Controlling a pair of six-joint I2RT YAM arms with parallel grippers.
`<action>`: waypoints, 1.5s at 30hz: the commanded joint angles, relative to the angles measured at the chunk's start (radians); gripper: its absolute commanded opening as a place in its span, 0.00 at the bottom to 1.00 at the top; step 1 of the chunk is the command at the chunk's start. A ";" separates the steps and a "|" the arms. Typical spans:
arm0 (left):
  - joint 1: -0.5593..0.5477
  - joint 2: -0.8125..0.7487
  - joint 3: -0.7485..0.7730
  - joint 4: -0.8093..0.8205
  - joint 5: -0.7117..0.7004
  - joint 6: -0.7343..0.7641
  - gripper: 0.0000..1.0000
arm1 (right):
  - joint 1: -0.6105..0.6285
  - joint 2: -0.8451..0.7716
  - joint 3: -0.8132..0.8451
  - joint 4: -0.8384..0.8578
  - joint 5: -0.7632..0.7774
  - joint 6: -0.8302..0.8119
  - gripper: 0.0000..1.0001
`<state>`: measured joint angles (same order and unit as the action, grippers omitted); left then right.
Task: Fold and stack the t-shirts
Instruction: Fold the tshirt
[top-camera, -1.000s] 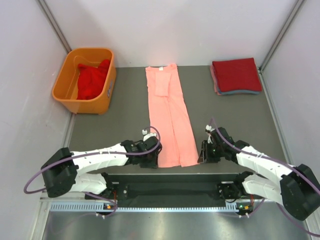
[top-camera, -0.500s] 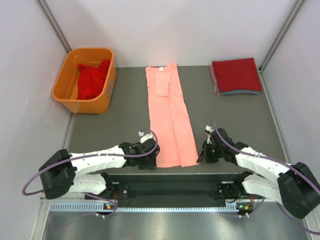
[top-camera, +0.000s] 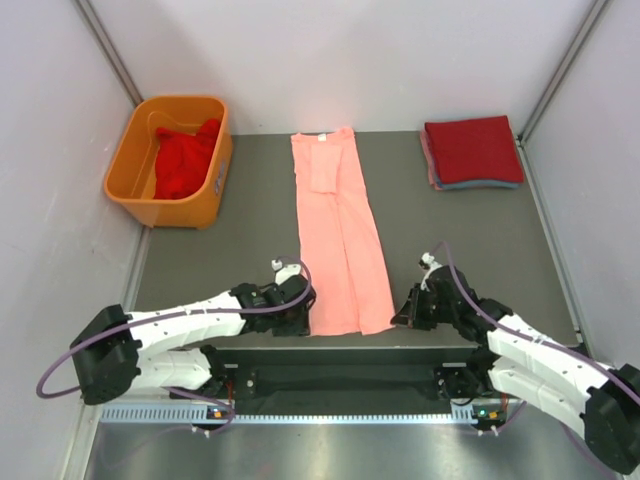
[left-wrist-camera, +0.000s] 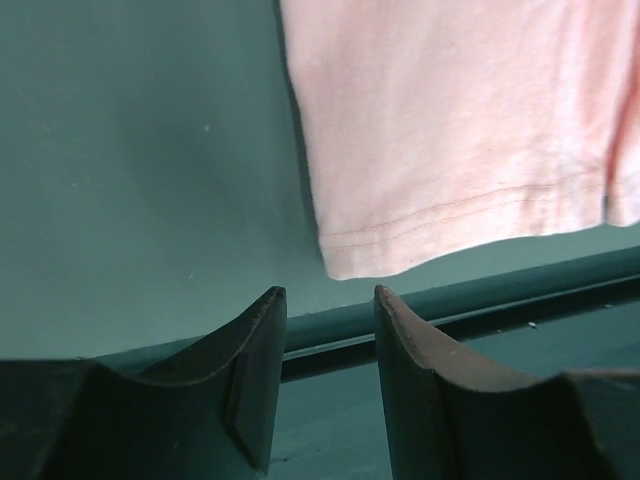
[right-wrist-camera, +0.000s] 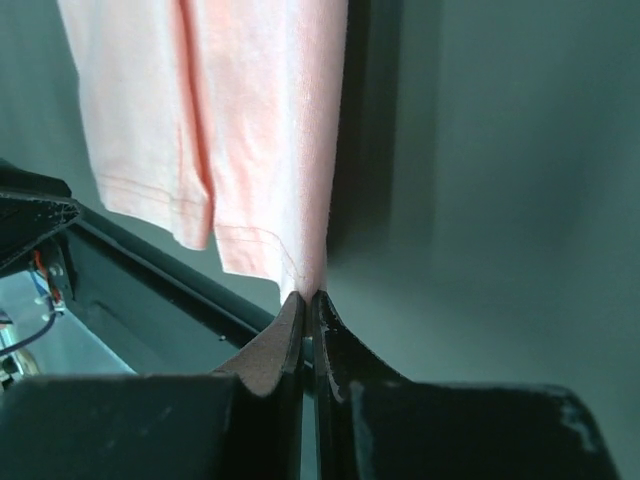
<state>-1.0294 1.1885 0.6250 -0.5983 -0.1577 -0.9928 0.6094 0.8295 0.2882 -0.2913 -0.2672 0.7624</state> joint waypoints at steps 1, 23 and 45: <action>0.015 -0.043 0.004 0.007 0.016 -0.032 0.46 | 0.029 -0.036 -0.009 0.000 0.029 0.061 0.00; 0.083 0.079 -0.096 0.169 0.133 -0.037 0.18 | 0.161 -0.043 -0.008 -0.014 0.144 0.153 0.00; 0.009 -0.087 -0.059 0.018 0.150 -0.064 0.00 | 0.352 -0.084 0.054 -0.077 0.332 0.321 0.00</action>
<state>-1.0092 1.0931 0.5617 -0.5903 -0.0277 -1.0245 0.9421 0.7059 0.2787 -0.3969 0.0078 1.0752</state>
